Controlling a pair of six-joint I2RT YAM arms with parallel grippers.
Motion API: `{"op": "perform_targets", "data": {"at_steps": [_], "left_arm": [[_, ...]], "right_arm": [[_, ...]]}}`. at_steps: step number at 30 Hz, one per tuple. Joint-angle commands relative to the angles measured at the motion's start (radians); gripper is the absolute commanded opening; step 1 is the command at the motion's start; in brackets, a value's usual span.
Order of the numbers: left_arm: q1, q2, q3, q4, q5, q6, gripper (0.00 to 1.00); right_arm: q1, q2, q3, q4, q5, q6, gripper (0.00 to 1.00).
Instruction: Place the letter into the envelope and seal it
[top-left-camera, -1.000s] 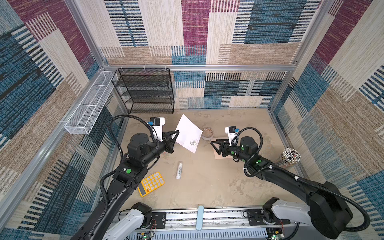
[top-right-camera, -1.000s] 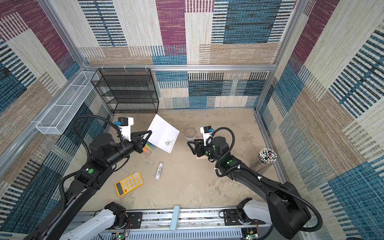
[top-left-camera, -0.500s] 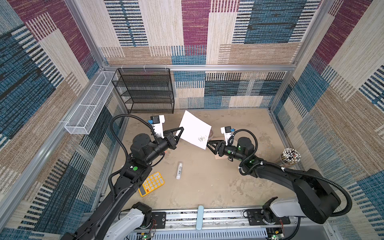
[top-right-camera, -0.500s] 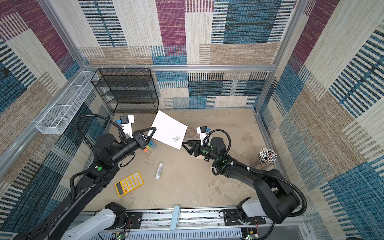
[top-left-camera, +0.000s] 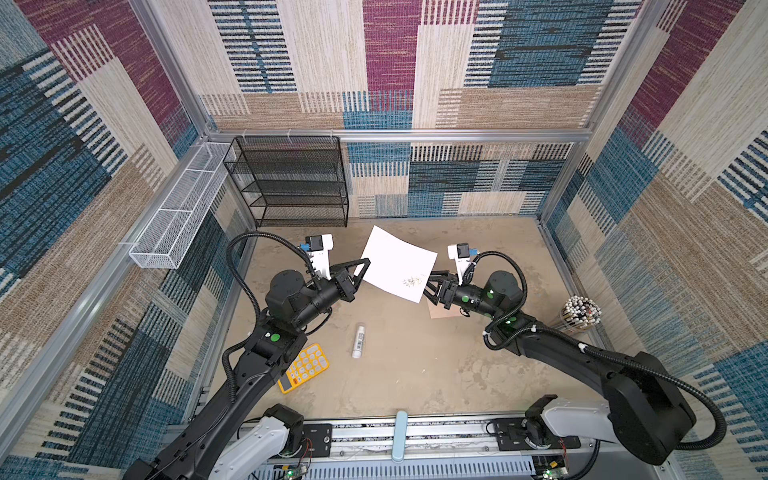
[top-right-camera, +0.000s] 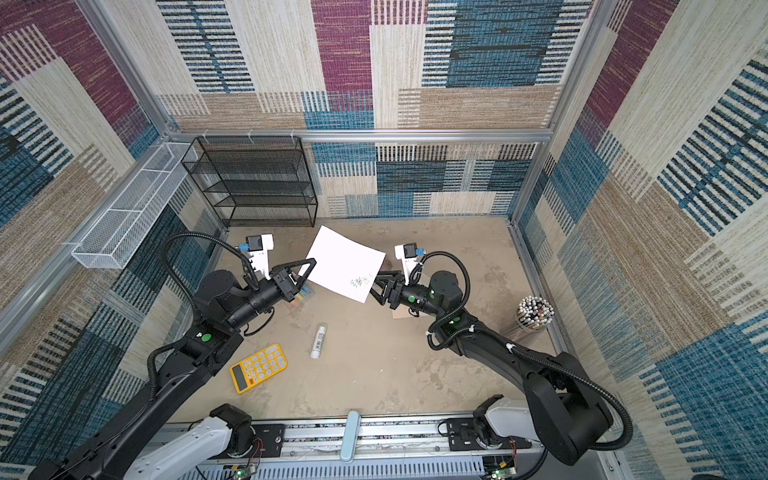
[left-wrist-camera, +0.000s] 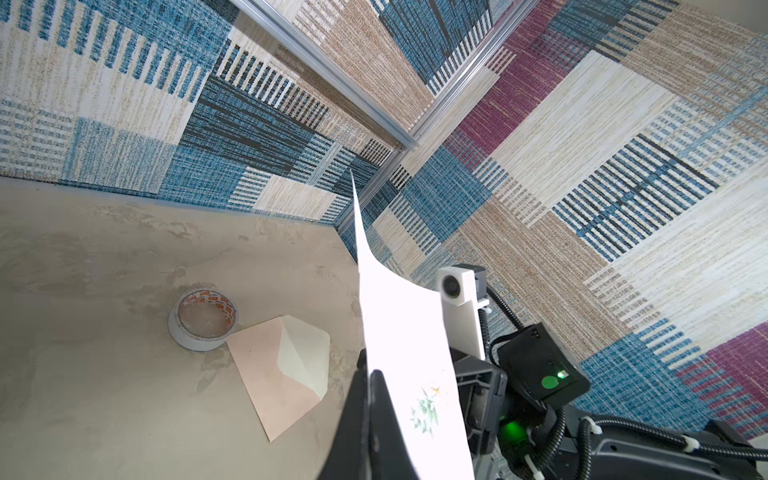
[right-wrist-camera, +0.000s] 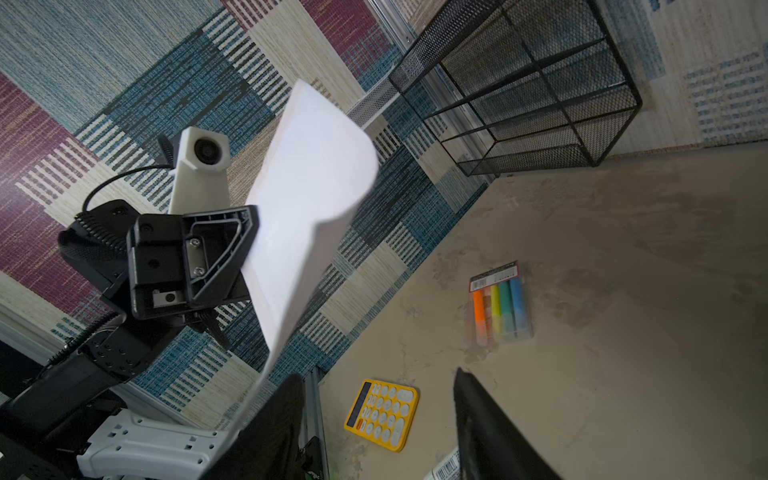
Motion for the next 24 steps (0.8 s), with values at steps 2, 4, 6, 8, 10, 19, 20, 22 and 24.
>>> {"op": "perform_targets", "data": {"at_steps": [2,4,6,8,10,19,20,22,24], "left_arm": [[0.000,0.000,-0.012,0.057,0.008,-0.022,0.00],[0.000,0.005,-0.012,0.062,0.017,-0.027,0.00],[-0.001,0.010,-0.018,0.071,0.024,-0.032,0.00],[0.000,0.015,-0.022,0.081,0.033,-0.038,0.00],[0.000,0.019,-0.022,0.083,0.036,-0.040,0.00],[0.001,0.027,-0.042,0.081,0.033,-0.038,0.00],[0.001,0.025,-0.042,0.077,0.030,-0.031,0.00],[0.001,0.022,-0.036,0.050,0.018,-0.012,0.00],[0.001,0.018,-0.028,0.031,0.015,0.004,0.00]], "right_arm": [[-0.001,-0.026,0.015,-0.002,-0.042,-0.003,0.65],[-0.001,-0.022,0.016,0.008,-0.056,0.008,0.66],[-0.001,-0.017,0.013,0.034,-0.068,0.023,0.67],[-0.001,-0.010,0.009,0.060,-0.076,0.038,0.67],[0.000,-0.003,0.012,0.074,-0.086,0.046,0.68],[-0.001,-0.010,0.030,0.074,-0.145,0.036,0.72],[-0.001,-0.013,0.029,0.070,-0.148,0.033,0.74],[-0.001,-0.022,0.029,0.057,-0.145,0.027,0.76],[-0.001,-0.029,0.032,0.048,-0.146,0.022,0.77]]}}
